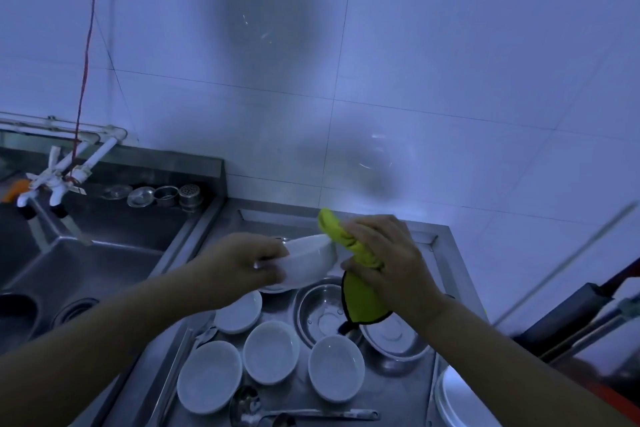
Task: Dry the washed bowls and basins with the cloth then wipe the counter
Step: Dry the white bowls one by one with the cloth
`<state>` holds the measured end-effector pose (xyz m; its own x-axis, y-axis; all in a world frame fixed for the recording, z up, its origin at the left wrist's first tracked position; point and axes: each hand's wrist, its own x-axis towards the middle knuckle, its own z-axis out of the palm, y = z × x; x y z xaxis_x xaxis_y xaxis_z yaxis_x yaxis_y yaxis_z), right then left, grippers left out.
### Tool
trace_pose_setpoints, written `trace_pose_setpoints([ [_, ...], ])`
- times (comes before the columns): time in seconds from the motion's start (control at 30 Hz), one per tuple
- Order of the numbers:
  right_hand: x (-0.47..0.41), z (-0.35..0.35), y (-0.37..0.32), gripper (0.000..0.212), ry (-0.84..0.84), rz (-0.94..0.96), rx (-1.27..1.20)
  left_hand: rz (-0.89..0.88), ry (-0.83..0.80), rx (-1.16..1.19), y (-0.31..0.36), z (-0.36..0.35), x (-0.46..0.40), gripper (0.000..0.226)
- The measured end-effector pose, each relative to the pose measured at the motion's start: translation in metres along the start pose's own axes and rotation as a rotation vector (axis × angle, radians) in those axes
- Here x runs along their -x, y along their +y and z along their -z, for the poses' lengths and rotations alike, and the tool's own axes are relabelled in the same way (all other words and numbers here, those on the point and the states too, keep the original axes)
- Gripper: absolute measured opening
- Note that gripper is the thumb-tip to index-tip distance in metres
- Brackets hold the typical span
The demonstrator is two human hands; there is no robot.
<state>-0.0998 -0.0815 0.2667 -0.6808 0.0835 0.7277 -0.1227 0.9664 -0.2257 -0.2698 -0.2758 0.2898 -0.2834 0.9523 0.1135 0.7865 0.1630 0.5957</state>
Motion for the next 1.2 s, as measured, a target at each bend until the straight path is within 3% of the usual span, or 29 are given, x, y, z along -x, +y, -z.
trace_pose_setpoints([
  [0.07,0.001,-0.003,-0.001,0.048,0.130,-0.083,-0.027,0.188,0.074,0.542,0.003,-0.011,0.001,0.012],
  [0.13,-0.001,-0.013,-0.008,0.056,0.180,-0.099,-0.014,0.267,0.132,0.936,0.011,-0.028,-0.004,0.008],
  [0.27,0.000,-0.034,-0.027,0.058,0.229,-0.053,0.047,0.256,0.237,1.299,0.024,-0.050,-0.019,0.021],
  [0.43,0.002,-0.035,-0.028,0.030,0.280,0.008,0.122,0.179,0.211,1.379,0.025,-0.056,-0.026,0.023],
  [0.57,-0.010,-0.027,-0.022,0.025,0.215,-0.008,-0.045,0.103,0.182,1.344,0.027,-0.054,-0.027,0.023],
  [0.77,-0.035,-0.008,-0.012,0.022,0.104,-0.436,-0.438,0.134,0.200,1.372,0.030,-0.048,-0.028,0.029],
  [0.9,-0.034,-0.001,-0.003,0.026,0.070,-0.595,-0.502,0.195,0.223,1.523,0.023,-0.050,-0.026,0.030],
  [1.0,-0.029,0.001,-0.003,0.033,0.128,-0.566,-0.323,0.250,0.307,1.648,0.015,-0.052,-0.026,0.027],
  [1.2,-0.010,-0.021,-0.023,0.036,0.048,-0.238,-0.072,0.284,0.374,1.667,0.010,-0.049,-0.033,0.025],
])
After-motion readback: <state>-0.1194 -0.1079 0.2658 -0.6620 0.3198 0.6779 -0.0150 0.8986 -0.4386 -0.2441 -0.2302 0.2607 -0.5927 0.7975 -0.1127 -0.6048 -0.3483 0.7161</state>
